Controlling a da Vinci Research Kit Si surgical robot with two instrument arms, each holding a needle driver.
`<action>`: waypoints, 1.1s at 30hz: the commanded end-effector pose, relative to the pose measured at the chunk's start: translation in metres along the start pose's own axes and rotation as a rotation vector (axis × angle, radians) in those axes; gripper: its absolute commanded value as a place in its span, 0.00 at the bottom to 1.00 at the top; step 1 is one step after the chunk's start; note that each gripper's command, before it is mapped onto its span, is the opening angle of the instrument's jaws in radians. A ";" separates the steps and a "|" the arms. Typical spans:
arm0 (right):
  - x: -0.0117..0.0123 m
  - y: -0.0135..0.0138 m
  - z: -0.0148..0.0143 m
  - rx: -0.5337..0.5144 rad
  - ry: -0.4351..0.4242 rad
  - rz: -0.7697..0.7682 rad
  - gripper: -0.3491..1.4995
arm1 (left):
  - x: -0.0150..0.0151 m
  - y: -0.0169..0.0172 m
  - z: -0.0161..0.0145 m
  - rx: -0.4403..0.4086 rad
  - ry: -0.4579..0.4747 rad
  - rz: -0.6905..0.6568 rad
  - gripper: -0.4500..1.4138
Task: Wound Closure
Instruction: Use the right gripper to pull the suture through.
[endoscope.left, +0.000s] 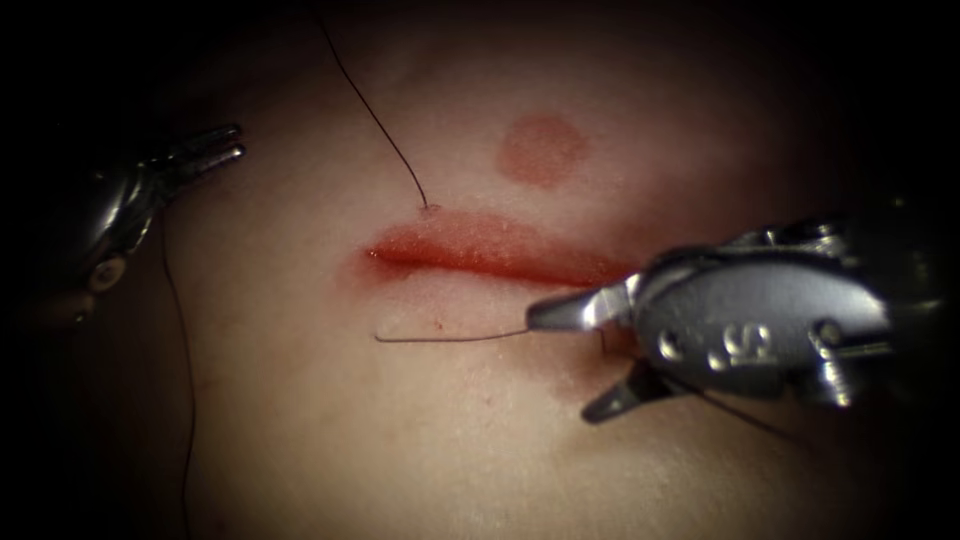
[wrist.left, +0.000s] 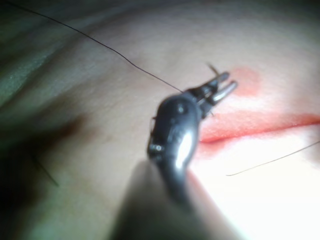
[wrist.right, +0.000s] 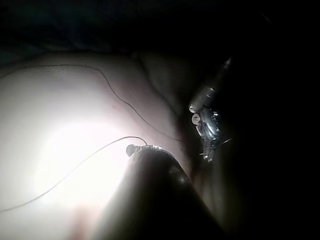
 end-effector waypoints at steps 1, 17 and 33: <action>0.0002 -0.0006 0.0004 0.034 0.006 0.028 0.99 | -0.0008 -0.0001 0.0004 -0.001 0.001 -0.001 0.05; -0.0022 -0.0059 -0.0027 0.283 -0.510 -0.024 0.99 | -0.0007 0.0000 0.0005 0.001 0.000 -0.001 0.05; -0.0039 -0.0055 -0.0075 0.007 -0.815 0.117 0.99 | -0.0008 0.0000 0.0006 0.002 0.000 -0.001 0.05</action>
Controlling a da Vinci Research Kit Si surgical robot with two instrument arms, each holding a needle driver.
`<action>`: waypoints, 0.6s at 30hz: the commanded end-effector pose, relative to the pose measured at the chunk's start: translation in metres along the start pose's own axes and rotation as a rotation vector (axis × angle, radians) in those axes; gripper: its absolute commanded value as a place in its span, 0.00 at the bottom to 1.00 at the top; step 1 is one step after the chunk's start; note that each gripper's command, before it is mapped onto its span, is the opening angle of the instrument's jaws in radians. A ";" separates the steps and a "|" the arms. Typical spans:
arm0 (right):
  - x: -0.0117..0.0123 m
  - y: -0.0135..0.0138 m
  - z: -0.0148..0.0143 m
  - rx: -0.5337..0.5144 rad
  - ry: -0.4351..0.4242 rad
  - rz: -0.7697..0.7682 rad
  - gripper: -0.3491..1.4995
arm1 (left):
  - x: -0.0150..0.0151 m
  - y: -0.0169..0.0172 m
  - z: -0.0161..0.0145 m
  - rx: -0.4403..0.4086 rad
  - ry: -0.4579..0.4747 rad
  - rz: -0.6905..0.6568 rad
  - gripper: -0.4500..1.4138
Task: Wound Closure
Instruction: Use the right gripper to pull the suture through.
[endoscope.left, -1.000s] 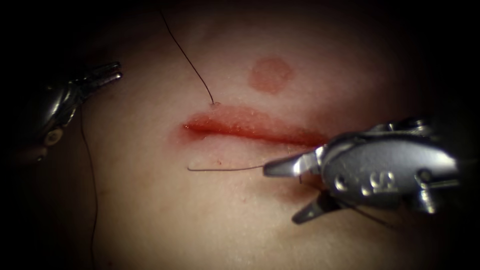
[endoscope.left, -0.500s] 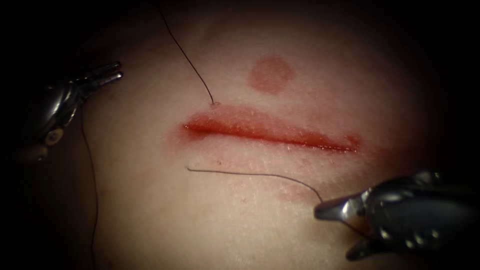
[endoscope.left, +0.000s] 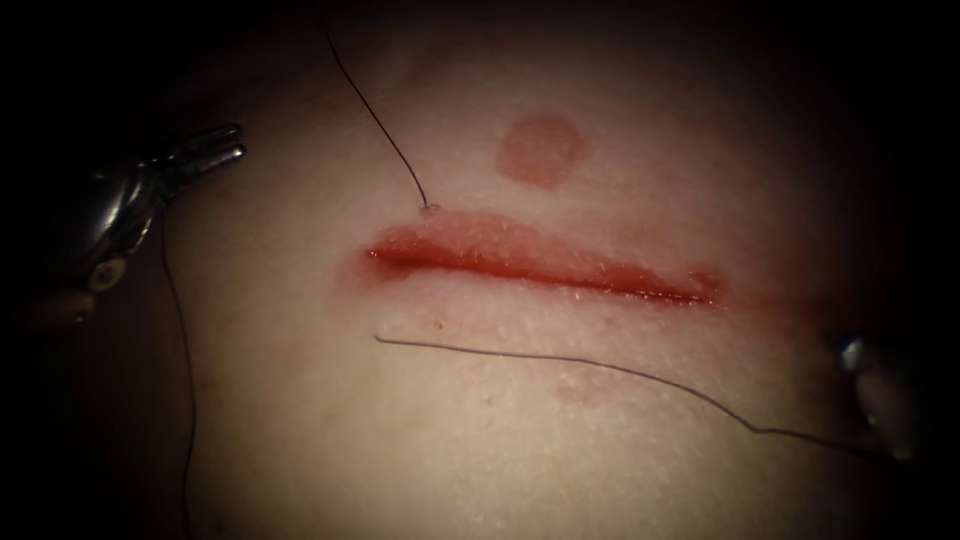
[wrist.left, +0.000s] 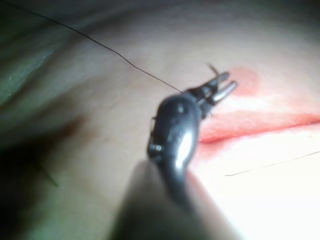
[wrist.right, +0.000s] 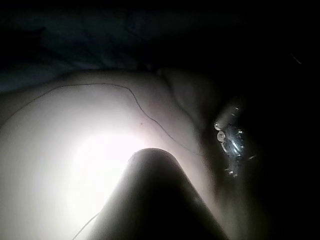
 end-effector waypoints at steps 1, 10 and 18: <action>0.0001 0.0004 -0.0001 -0.019 0.009 0.015 0.99 | -0.0009 -0.0001 0.0004 -0.001 0.001 -0.001 0.05; -0.0010 0.0028 -0.0014 -0.243 0.106 0.286 0.94 | -0.0009 -0.0001 0.0005 0.003 -0.001 0.000 0.05; 0.0005 0.0042 -0.0009 -0.515 0.409 0.552 0.86 | -0.0009 0.0000 0.0005 0.002 -0.001 0.000 0.05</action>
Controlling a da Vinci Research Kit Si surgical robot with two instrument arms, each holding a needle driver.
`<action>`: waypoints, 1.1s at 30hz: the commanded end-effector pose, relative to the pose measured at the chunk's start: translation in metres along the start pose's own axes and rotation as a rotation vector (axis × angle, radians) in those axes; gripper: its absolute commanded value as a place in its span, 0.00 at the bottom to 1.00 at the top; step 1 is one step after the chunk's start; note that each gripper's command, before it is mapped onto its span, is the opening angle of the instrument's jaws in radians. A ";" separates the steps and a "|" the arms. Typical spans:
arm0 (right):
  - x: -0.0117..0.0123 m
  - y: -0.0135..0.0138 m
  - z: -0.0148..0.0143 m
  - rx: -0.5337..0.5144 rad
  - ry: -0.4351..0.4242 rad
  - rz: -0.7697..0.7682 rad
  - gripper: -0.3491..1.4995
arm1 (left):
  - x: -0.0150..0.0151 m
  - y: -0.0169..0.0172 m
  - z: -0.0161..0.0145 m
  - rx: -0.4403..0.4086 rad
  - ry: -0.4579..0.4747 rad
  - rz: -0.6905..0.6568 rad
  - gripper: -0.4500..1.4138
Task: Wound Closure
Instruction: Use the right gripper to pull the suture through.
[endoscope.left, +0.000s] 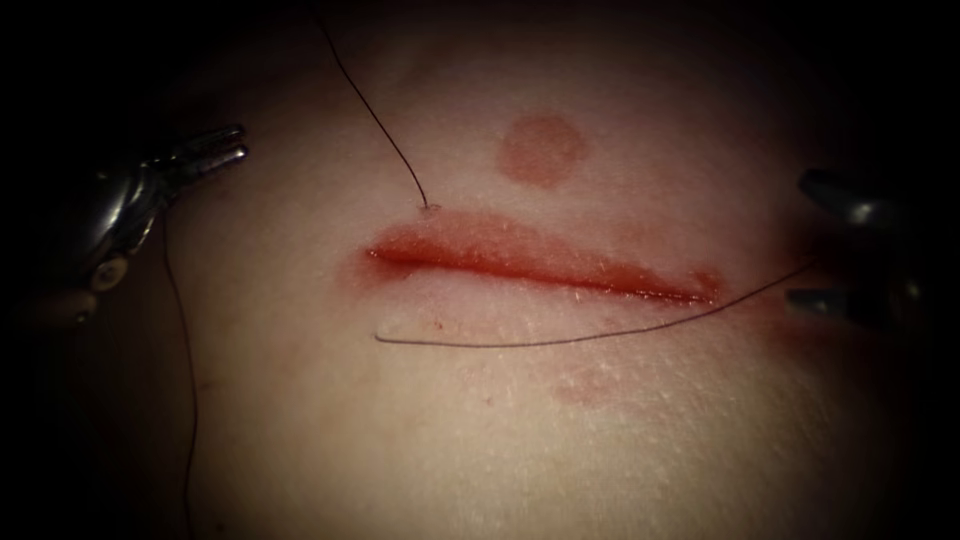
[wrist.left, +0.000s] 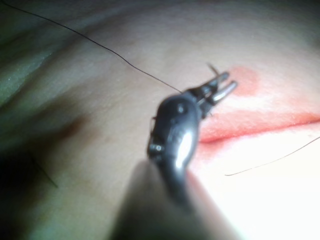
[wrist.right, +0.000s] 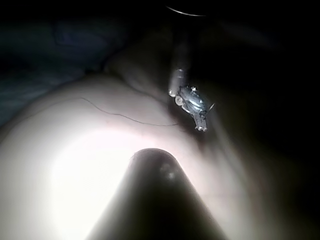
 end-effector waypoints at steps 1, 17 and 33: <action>0.0001 -0.0008 0.0009 -0.012 0.044 0.022 0.89 | -0.0007 -0.0001 0.0004 -0.001 0.001 -0.001 0.05; 0.0047 -0.0050 0.0015 0.225 0.255 0.247 0.99 | -0.0009 0.0000 0.0007 0.001 0.002 0.001 0.05; 0.0105 -0.0140 0.0171 0.349 0.089 0.130 0.90 | -0.0009 0.0001 0.0000 -0.009 0.005 0.001 0.05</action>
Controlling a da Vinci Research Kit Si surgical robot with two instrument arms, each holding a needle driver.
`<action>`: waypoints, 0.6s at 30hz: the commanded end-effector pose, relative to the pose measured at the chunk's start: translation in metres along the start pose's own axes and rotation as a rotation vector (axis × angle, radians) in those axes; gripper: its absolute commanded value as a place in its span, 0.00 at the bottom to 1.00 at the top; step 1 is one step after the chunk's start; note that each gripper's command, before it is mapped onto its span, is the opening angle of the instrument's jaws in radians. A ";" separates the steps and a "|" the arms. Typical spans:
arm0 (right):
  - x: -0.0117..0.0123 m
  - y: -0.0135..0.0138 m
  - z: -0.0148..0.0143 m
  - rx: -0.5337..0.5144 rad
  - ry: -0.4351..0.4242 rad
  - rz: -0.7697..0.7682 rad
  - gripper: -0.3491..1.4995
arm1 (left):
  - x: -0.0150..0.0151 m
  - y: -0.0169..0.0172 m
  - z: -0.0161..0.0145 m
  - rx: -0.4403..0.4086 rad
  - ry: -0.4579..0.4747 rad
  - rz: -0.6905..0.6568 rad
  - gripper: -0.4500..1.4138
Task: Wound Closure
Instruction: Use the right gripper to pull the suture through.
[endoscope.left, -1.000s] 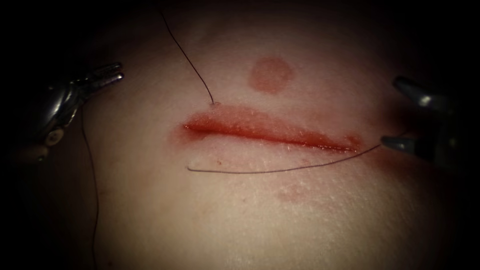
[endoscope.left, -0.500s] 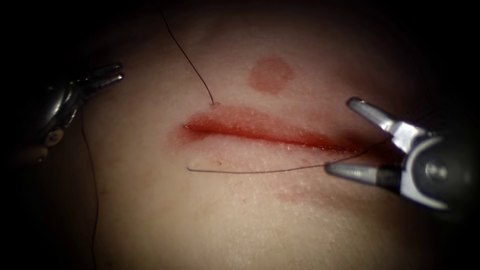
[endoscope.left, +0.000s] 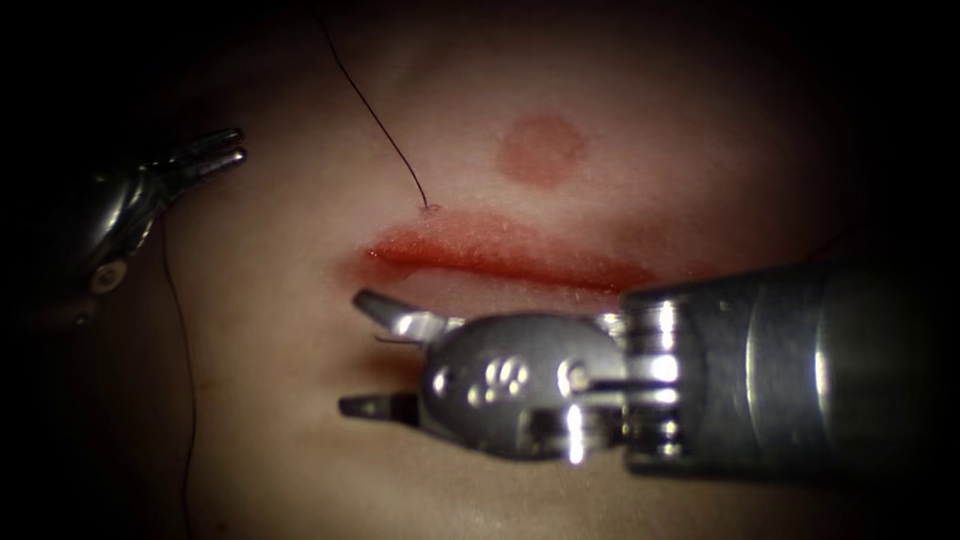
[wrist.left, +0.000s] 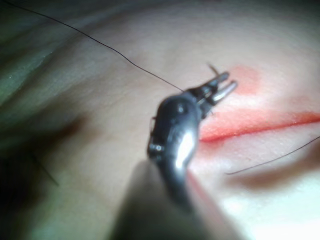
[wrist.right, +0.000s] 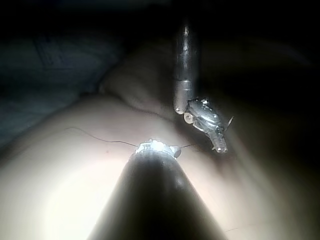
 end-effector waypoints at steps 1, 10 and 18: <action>0.0001 0.0001 0.0023 -0.010 -0.033 -0.020 0.90 | -0.0008 0.0000 0.0003 -0.002 0.001 -0.001 0.05; -0.0027 0.0002 0.0077 0.009 -0.295 -0.119 0.92 | -0.0008 0.0001 0.0002 -0.003 0.001 0.002 0.05; -0.0060 -0.0007 0.0111 0.095 -0.406 -0.105 0.87 | -0.0009 0.0001 0.0002 -0.004 0.001 0.002 0.05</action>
